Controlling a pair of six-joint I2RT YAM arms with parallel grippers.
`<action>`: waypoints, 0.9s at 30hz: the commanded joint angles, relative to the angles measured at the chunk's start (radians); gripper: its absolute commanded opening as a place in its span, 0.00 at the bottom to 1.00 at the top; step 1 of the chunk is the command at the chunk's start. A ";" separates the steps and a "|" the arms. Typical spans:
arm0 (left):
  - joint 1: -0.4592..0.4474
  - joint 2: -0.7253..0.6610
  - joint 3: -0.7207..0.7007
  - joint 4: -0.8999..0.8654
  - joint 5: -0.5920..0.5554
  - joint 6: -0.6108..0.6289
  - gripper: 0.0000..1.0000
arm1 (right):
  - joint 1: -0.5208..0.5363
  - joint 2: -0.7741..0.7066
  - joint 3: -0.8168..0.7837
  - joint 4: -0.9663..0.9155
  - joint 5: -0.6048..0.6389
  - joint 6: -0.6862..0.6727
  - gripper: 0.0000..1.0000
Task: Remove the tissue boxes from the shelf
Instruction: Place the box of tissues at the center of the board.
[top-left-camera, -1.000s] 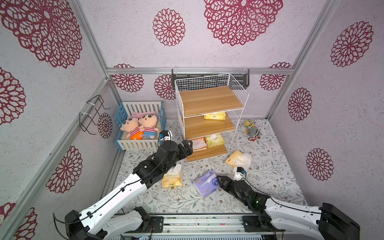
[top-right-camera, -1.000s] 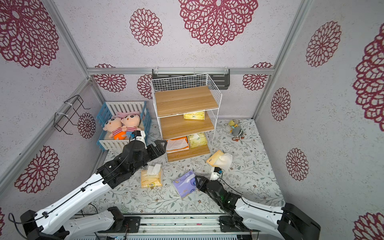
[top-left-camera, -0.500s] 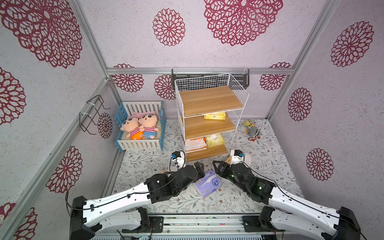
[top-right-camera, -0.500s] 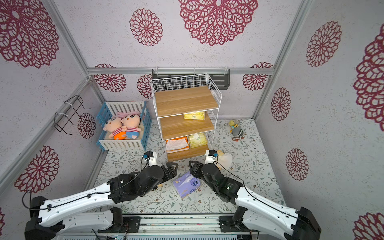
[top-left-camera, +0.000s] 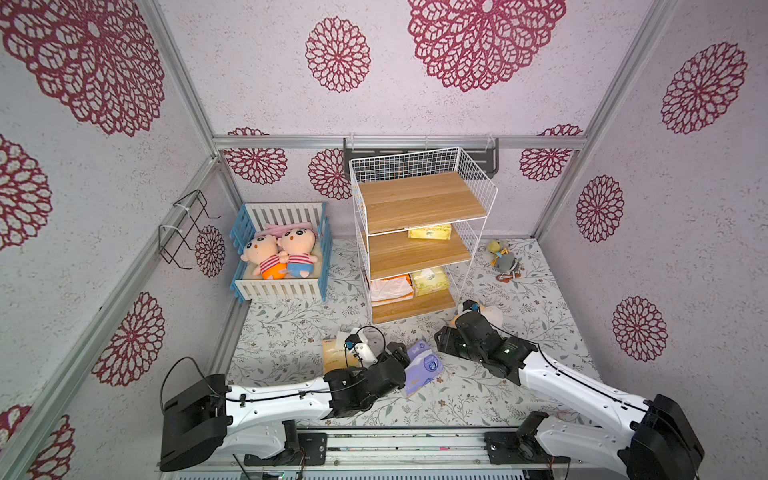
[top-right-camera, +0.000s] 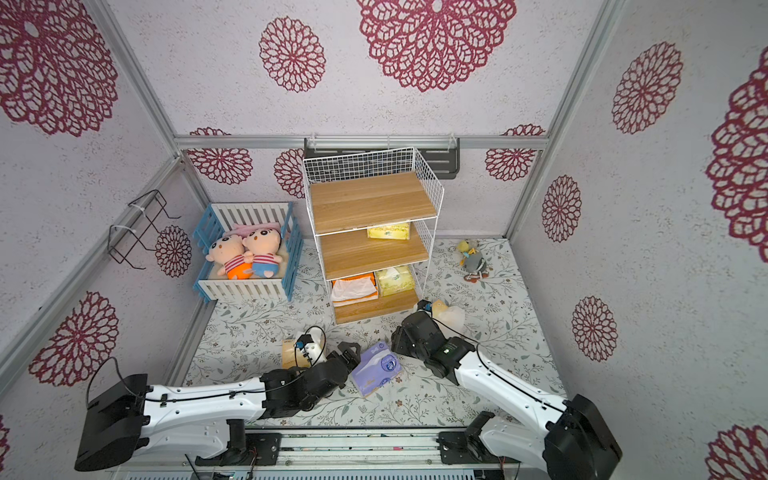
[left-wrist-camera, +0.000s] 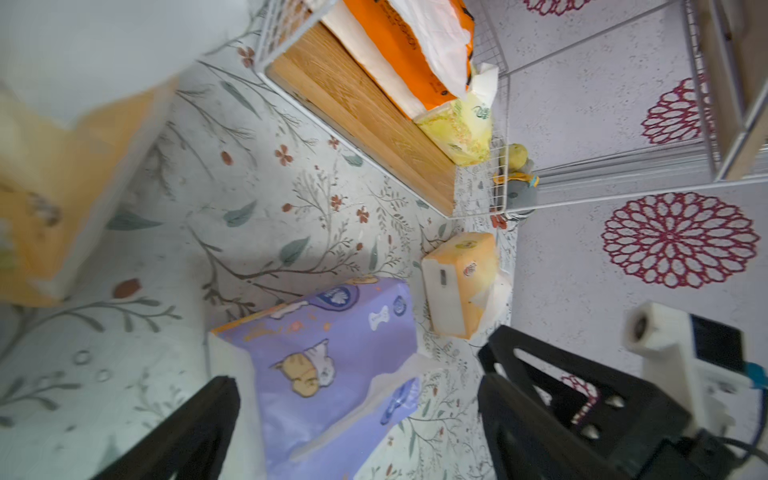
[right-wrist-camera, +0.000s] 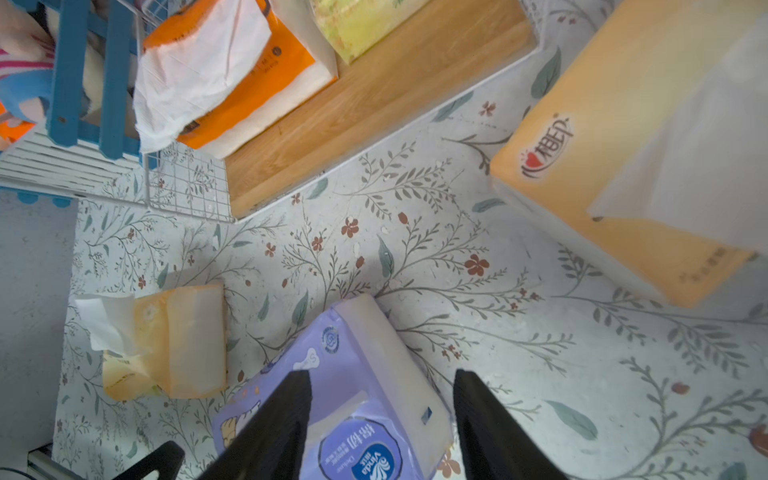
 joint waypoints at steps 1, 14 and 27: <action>-0.009 0.059 0.050 0.087 0.012 -0.009 0.97 | -0.008 0.007 -0.017 0.044 -0.066 -0.036 0.61; -0.004 0.180 0.183 -0.092 0.038 -0.040 0.97 | -0.008 0.016 -0.070 0.061 -0.066 -0.032 0.62; -0.018 0.160 0.397 -0.712 0.037 0.000 0.97 | -0.008 0.116 -0.068 0.123 -0.098 -0.057 0.64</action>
